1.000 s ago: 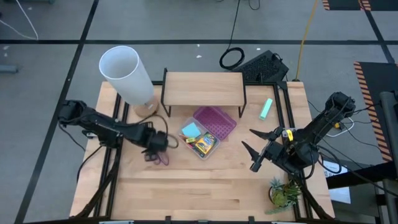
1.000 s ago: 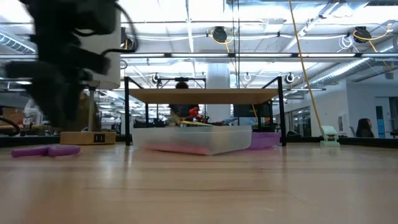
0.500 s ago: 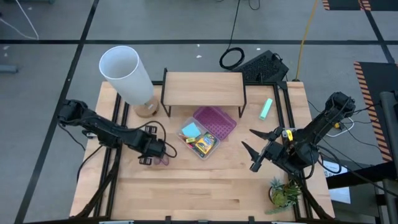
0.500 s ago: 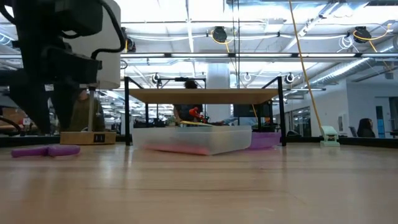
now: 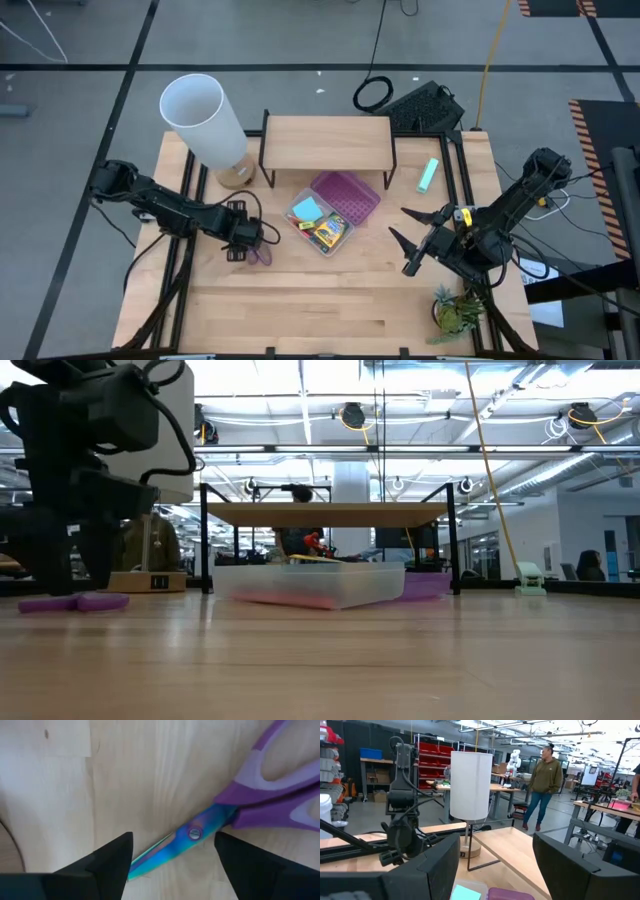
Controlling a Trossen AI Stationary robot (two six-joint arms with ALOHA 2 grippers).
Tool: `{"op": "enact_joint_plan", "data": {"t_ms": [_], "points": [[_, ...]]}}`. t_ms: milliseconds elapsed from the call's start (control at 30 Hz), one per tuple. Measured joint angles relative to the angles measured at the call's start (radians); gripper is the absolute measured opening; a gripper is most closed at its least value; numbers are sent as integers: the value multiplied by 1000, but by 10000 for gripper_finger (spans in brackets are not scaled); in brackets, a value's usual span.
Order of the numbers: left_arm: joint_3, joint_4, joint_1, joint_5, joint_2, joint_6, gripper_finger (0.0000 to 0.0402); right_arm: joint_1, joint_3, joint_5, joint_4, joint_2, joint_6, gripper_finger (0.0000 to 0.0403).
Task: Pack school essentials
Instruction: Put the scissors into the supply box
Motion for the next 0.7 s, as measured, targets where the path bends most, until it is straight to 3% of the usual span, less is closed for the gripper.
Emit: {"op": "enact_joint_plan", "data": {"t_ms": [133,367,700], "points": [[-1,12,23,60,1,-37,273,0,0,0,1,0,5,246],[-6,156,23,80,5,-172,199,0,0,0,1,0,8,246],[-6,238,11,103,6,-202,123,0,0,0,1,0,1,246]]}}
